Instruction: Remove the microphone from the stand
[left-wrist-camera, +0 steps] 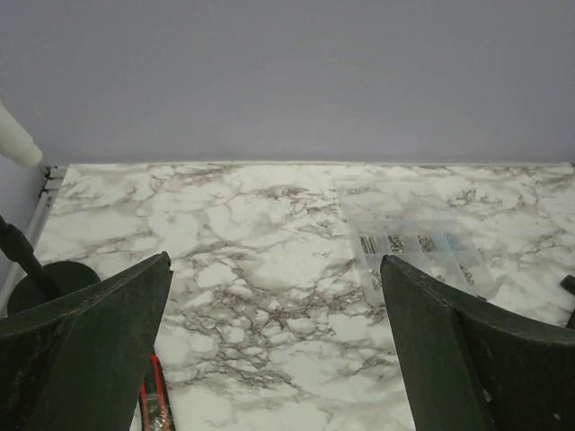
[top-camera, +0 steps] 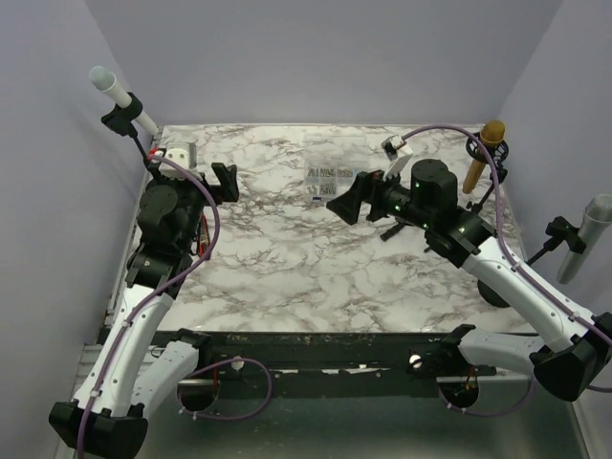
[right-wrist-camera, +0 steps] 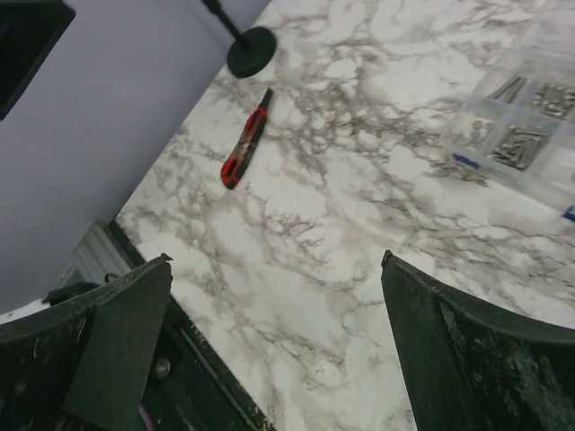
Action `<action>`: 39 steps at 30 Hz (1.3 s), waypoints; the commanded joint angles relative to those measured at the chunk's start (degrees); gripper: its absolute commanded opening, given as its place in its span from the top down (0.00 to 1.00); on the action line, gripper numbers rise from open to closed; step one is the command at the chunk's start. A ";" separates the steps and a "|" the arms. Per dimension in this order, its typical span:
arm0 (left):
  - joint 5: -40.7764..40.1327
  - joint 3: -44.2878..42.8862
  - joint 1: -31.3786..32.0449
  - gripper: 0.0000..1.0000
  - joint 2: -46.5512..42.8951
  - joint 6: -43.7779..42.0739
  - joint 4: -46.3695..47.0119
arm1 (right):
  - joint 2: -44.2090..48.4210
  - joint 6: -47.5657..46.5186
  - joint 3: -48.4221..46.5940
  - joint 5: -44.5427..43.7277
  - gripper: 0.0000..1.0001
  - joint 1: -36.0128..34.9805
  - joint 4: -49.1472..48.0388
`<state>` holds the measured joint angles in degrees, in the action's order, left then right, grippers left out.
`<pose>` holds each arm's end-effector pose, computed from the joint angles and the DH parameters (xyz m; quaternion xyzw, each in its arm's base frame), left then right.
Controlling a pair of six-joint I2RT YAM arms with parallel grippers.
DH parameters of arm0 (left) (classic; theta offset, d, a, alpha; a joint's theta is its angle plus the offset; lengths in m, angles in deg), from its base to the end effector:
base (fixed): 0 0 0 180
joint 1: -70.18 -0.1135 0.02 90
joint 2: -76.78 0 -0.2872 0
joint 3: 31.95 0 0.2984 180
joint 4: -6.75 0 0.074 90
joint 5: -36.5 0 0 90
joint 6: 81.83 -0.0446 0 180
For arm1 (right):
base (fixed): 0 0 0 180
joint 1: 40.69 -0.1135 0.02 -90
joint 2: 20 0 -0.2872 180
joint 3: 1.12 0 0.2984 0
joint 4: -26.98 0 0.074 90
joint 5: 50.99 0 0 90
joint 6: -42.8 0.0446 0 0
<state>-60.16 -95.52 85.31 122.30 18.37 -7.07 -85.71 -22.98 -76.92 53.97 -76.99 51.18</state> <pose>0.2142 -0.0525 0.4196 -0.0133 0.6806 -0.1218 0.7224 0.2424 0.1923 0.3990 -0.1619 0.7691 0.3959 0.4749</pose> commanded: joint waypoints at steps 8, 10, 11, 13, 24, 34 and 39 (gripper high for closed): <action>8.66 -4.03 0.25 0.01 3.26 1.19 -3.37 | 2.14 -10.40 -1.22 -59.10 0.00 0.10 11.71; 9.99 -4.62 0.24 0.01 3.18 0.92 -3.86 | 1.88 -9.21 -0.98 -65.94 0.00 0.36 12.76; 10.76 -4.80 0.24 0.01 3.10 1.01 -4.10 | 1.67 -8.60 -0.80 -68.62 0.00 0.96 12.99; 11.93 -4.99 0.28 0.01 2.63 1.43 -4.38 | 1.10 -6.20 -0.51 -73.63 0.00 3.52 13.58; 14.94 -3.83 1.10 0.01 -1.90 3.61 -2.87 | -2.04 -3.07 5.61 -68.47 0.10 18.88 4.62; 15.62 -3.93 2.66 0.01 -2.87 3.95 -3.10 | -0.78 -5.27 15.00 -74.21 0.20 22.01 -8.67; 15.78 -3.93 3.27 0.01 -2.98 4.04 -3.05 | -1.54 -9.60 17.24 -72.88 0.20 24.63 -16.00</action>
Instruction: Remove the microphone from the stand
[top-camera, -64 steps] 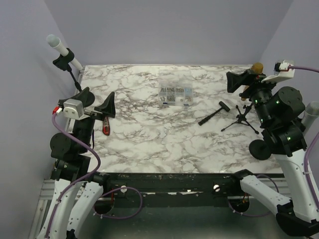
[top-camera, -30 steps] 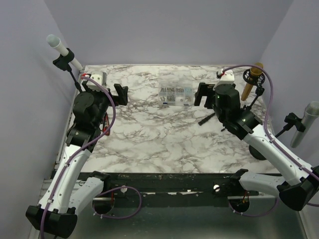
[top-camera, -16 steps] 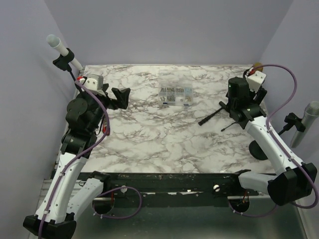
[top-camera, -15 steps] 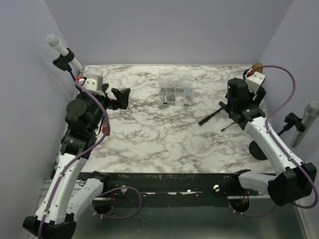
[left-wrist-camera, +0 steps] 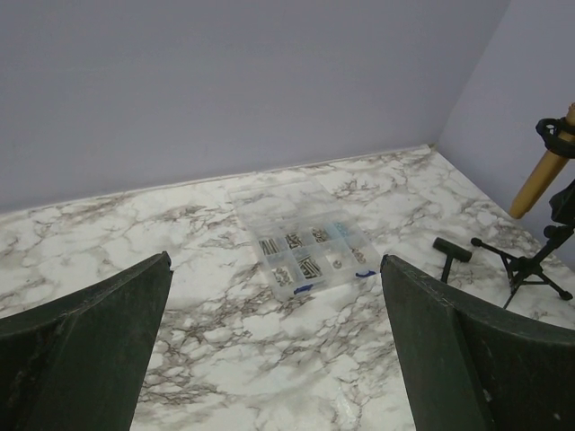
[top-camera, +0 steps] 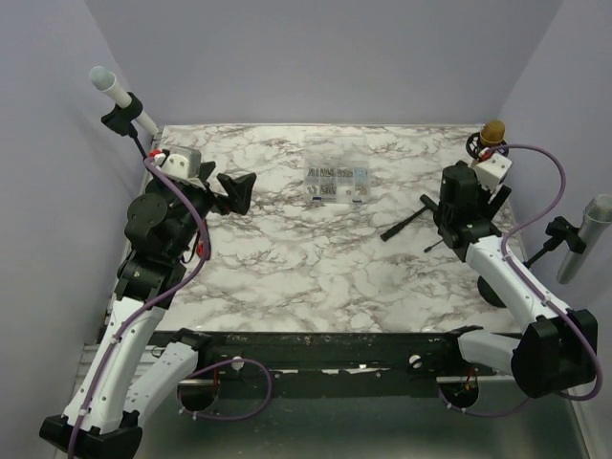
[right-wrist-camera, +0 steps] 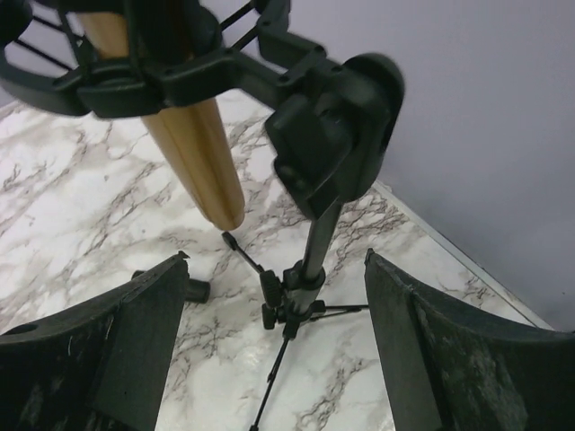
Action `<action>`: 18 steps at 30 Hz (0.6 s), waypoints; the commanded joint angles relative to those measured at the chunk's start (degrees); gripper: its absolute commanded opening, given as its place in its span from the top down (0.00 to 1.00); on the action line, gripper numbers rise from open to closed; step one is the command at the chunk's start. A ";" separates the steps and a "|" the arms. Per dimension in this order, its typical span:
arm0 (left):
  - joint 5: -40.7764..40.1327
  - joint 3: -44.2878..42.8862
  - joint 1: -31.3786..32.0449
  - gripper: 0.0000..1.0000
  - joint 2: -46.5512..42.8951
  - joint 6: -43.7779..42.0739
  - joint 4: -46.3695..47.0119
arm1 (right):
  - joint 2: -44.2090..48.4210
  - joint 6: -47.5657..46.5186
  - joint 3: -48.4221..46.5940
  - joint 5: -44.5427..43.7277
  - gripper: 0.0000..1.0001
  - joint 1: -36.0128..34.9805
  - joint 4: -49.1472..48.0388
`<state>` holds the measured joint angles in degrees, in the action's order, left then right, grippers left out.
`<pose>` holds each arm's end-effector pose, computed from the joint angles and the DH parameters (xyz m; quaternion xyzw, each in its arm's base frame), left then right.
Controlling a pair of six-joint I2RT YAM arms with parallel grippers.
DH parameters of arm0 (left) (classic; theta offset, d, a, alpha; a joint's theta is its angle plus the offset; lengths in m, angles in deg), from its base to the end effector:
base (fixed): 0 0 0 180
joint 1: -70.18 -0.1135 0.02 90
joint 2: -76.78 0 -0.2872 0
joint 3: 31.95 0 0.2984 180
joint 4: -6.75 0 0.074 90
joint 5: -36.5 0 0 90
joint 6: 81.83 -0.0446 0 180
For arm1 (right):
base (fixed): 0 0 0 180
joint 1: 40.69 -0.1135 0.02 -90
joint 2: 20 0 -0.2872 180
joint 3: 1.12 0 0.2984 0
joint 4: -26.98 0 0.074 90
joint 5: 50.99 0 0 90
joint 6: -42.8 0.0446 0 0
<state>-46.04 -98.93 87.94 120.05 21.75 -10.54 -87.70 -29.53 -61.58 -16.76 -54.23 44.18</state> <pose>0.1902 -0.0670 0.4436 0.0727 0.6628 -0.2427 0.7047 0.2976 0.0337 0.3006 0.2798 0.7335 -0.2500 0.5667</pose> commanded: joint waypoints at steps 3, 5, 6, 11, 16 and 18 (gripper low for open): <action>1.72 -0.46 0.87 0.01 -0.75 0.58 0.42 | 0.46 -5.28 3.84 -0.34 0.22 3.54 -13.95; 1.55 -0.47 0.96 0.01 -0.81 0.44 0.42 | 0.54 -6.24 5.00 0.31 0.27 4.24 -16.32; 1.44 -0.42 1.04 0.01 -0.89 0.31 0.42 | 0.65 -7.12 5.70 0.74 0.30 4.40 -17.44; 1.15 -0.35 1.14 0.01 -0.99 -0.03 0.50 | 1.50 -11.77 10.83 2.89 0.42 4.47 -27.49; 0.91 -0.32 1.14 0.01 -0.63 -0.38 0.42 | 0.07 -14.56 12.06 5.74 0.49 4.56 -32.05; 0.90 -0.34 1.14 0.01 -0.49 -0.40 0.38 | -1.11 -14.77 11.53 4.54 0.54 4.58 -32.15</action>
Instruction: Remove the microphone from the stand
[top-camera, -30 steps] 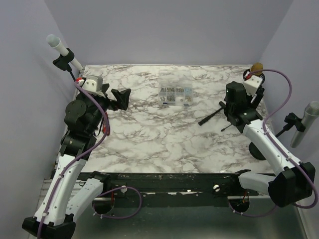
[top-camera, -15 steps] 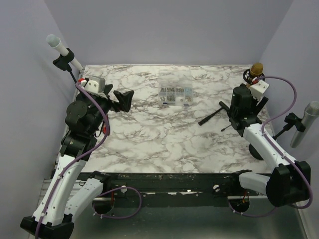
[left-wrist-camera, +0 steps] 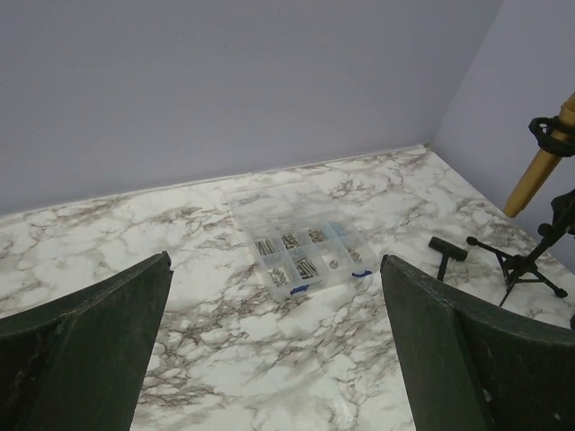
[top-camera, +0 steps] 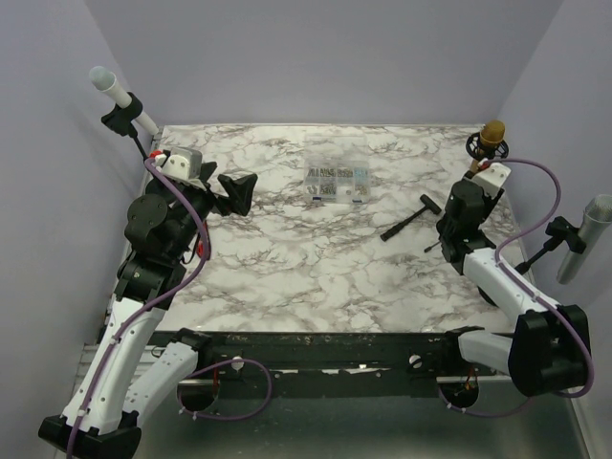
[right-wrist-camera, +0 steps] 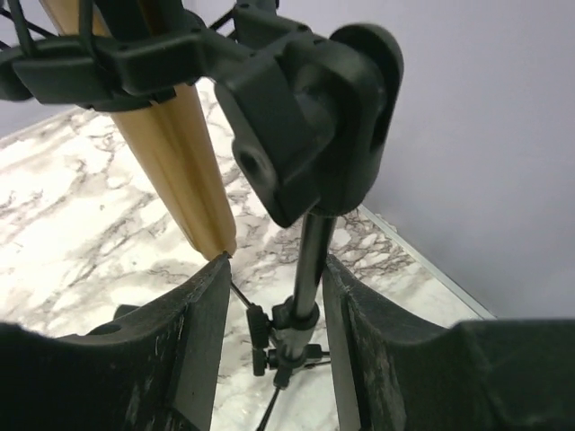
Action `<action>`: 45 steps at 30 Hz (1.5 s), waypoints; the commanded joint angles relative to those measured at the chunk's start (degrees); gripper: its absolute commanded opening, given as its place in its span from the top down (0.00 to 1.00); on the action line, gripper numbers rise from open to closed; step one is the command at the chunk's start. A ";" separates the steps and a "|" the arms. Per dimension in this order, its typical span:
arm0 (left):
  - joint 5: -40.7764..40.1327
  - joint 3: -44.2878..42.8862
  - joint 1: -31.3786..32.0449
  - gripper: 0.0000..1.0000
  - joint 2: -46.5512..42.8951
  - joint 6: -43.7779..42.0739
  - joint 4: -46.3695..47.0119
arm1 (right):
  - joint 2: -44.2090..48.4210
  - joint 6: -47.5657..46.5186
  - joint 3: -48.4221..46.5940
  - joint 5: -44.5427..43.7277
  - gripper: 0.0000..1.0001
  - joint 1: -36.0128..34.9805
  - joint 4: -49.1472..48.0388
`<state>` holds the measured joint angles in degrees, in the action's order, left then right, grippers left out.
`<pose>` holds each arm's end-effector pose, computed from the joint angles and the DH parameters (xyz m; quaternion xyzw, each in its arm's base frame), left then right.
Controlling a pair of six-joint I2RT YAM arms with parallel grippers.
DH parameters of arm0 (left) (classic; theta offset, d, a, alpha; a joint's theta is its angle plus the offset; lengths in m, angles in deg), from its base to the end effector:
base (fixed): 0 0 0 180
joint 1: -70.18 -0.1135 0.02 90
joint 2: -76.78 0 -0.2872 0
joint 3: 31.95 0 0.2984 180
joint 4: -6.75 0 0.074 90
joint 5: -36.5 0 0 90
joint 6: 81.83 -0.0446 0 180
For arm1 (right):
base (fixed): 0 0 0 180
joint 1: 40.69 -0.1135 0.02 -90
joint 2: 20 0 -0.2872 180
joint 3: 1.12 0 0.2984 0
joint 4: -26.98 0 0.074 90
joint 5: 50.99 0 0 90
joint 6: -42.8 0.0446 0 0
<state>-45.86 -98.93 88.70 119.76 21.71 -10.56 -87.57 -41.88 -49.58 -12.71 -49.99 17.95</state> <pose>0.1877 -0.0691 0.4444 0.0785 0.6604 -0.2484 0.7043 0.2942 0.0127 0.2635 0.2560 0.6991 -0.2581 0.6158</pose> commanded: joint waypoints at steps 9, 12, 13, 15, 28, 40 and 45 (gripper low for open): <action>0.63 -0.43 0.37 0.01 -0.19 -0.53 0.34 | 0.35 -3.90 -0.51 0.38 0.85 0.47 -8.46; 0.82 -0.42 0.38 0.01 -0.09 -0.53 0.34 | 1.34 -4.77 -1.41 1.85 0.94 0.44 -7.62; 0.88 -0.40 0.37 0.01 -0.09 -0.53 0.35 | 1.77 -4.60 -1.95 2.10 0.95 0.42 -6.86; 0.96 -0.41 0.37 0.01 -0.09 -0.44 0.35 | 2.68 -4.32 -3.17 1.71 0.99 0.42 -5.22; 1.40 -0.44 0.37 0.01 0.08 -0.01 0.53 | 11.29 3.26 -11.57 35.33 0.99 0.34 11.89; 2.90 -0.37 0.43 0.01 1.22 0.85 0.92 | 11.40 1.94 -13.06 70.53 0.99 -17.59 13.58; 4.75 0.15 0.46 0.01 1.23 1.40 2.03 | 14.88 4.26 -5.94 75.19 0.99 -22.02 6.94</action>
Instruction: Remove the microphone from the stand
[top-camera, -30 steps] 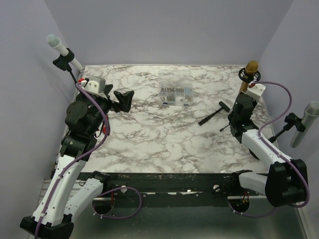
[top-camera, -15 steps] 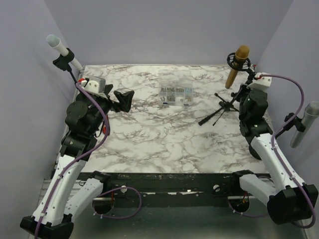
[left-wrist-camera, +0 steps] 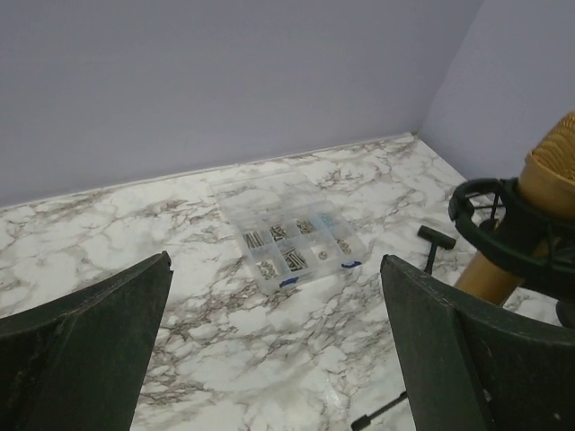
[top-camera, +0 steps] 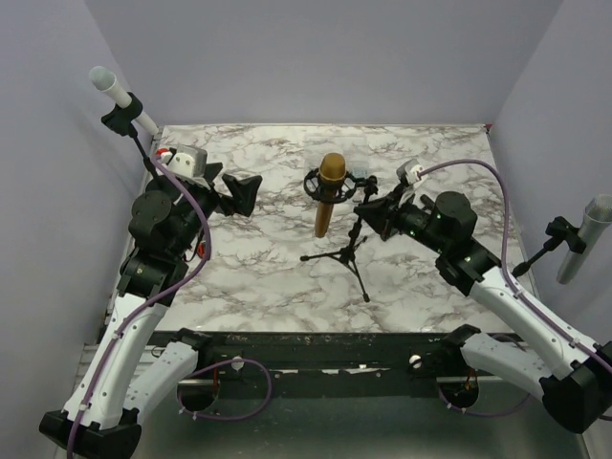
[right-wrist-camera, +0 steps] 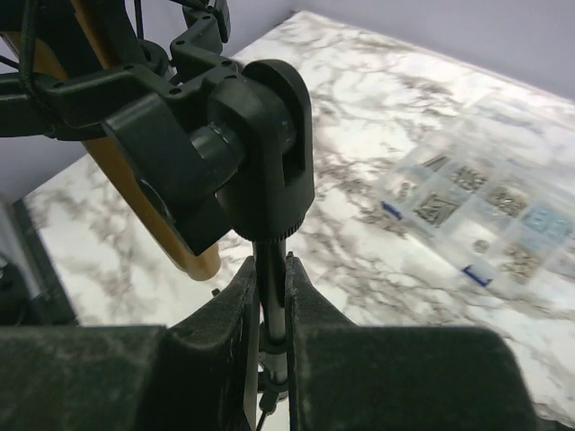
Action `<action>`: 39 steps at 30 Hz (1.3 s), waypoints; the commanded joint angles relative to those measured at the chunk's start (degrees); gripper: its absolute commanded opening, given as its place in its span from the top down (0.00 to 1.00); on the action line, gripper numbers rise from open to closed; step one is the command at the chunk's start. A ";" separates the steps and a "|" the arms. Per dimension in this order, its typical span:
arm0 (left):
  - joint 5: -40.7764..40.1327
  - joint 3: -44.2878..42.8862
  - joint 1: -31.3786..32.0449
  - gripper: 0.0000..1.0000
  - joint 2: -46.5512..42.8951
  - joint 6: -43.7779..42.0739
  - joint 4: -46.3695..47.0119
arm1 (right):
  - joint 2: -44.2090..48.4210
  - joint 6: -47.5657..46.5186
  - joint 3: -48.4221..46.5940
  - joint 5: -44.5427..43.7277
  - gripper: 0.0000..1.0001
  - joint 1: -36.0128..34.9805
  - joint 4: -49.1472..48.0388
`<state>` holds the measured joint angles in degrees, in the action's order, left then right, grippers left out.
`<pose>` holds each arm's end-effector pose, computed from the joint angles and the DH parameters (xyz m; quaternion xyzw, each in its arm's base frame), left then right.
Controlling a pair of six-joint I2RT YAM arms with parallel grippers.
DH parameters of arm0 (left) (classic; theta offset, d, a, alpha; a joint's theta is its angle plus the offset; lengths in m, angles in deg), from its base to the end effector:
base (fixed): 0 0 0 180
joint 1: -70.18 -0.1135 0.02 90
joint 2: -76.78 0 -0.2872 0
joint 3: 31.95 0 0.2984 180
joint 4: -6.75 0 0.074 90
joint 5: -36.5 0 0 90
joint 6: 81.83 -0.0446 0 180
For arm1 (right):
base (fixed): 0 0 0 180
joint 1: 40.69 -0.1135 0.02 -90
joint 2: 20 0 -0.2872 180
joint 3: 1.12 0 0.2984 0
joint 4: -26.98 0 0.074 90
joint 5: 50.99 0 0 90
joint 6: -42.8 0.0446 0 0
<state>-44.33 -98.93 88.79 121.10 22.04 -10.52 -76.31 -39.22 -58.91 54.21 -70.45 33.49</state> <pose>0.1943 -0.0729 0.4402 0.0868 0.6679 -0.2578 0.6927 0.2334 0.1469 0.3499 -0.2258 0.7009 0.3088 0.6019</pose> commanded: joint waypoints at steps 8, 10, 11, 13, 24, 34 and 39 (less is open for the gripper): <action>7.32 1.23 0.55 0.01 0.92 2.13 4.53 | -0.10 -2.77 7.67 8.56 0.99 -3.81 -14.37; 8.02 1.23 0.63 0.01 1.20 2.13 4.69 | -1.20 -2.72 8.77 8.74 0.99 -3.88 -17.77; 8.44 1.23 0.64 0.02 1.29 2.13 4.86 | -2.15 -2.79 8.79 8.99 0.99 -3.96 -18.86; 9.43 1.48 0.68 0.02 1.29 2.04 5.38 | -4.03 -3.36 8.75 8.91 0.99 -4.28 -20.05; 22.77 2.85 2.38 0.03 1.22 2.41 11.54 | -6.51 -12.24 10.57 6.30 0.99 -4.94 -23.30; 25.16 1.83 7.66 0.01 1.55 -3.35 8.49 | -5.05 -9.39 15.24 2.36 0.87 -4.95 -23.08; 24.07 0.28 10.80 0.01 4.40 -3.56 6.29 | -1.01 -6.25 18.46 -0.65 0.70 -4.94 -22.09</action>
<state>-21.14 -96.59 97.45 123.32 20.11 -1.67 -79.81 -48.40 -42.93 58.26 -75.30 12.03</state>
